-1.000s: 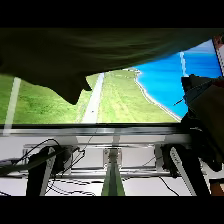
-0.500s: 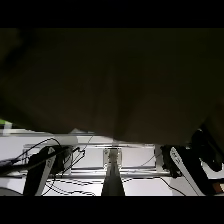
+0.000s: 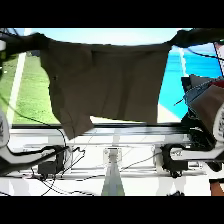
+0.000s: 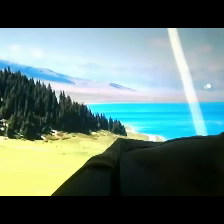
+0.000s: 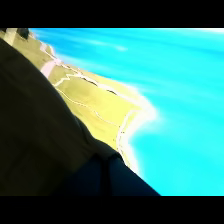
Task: Fold the clothes and pants, and hang the long-sleeved shirts on hangers.
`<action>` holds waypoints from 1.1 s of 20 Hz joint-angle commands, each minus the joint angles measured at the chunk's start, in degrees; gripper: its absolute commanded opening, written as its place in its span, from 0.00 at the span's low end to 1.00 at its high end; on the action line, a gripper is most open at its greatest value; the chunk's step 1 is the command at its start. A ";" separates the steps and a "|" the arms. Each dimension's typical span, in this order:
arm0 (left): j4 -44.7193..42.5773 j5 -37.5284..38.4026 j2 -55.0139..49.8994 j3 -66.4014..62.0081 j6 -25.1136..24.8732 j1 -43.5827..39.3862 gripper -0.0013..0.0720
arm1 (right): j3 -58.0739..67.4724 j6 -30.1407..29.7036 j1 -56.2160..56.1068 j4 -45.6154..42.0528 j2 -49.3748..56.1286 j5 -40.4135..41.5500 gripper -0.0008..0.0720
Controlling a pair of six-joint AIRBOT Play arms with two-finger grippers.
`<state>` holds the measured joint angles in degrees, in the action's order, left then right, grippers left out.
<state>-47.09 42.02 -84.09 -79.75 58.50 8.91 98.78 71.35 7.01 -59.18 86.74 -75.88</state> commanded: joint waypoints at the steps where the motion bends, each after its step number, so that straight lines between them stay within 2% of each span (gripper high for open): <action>1: -0.28 -6.93 -9.22 -0.07 -0.70 -2.73 0.05 | 0.07 0.39 -1.68 -3.23 10.78 5.05 0.03; 4: -0.74 -6.84 -10.32 -0.07 -0.70 -2.16 0.05 | 0.09 2.82 -1.31 -6.34 12.55 8.48 0.03; 6: -0.70 -4.48 -9.92 -0.07 -0.68 -1.57 0.05 | 0.09 2.64 -0.83 -7.23 12.41 7.54 0.03; 8: -1.05 2.01 -9.90 -0.07 -0.70 -1.11 0.05 | 0.07 -0.04 -0.17 -7.91 12.41 5.33 0.03; 10: -3.63 8.09 -9.92 -0.07 -0.70 -0.76 0.05 | 0.07 -6.80 -0.04 -7.96 12.41 2.62 0.03; 14: -4.33 17.49 -9.27 -0.07 -0.68 2.34 0.05 | -0.79 -7.43 2.54 -5.03 10.86 0.13 0.03; 17: -4.35 22.82 -8.44 -0.04 -0.68 3.76 0.05 | -7.32 -10.45 4.48 -1.66 5.51 2.47 0.03; 22: -4.35 23.47 -8.46 2.67 1.33 2.32 0.05 | -27.85 -10.64 5.09 0.98 -1.11 9.57 0.03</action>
<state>-51.35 63.40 -92.66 -78.54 58.57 11.64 80.66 61.52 11.70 -60.18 88.82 -69.56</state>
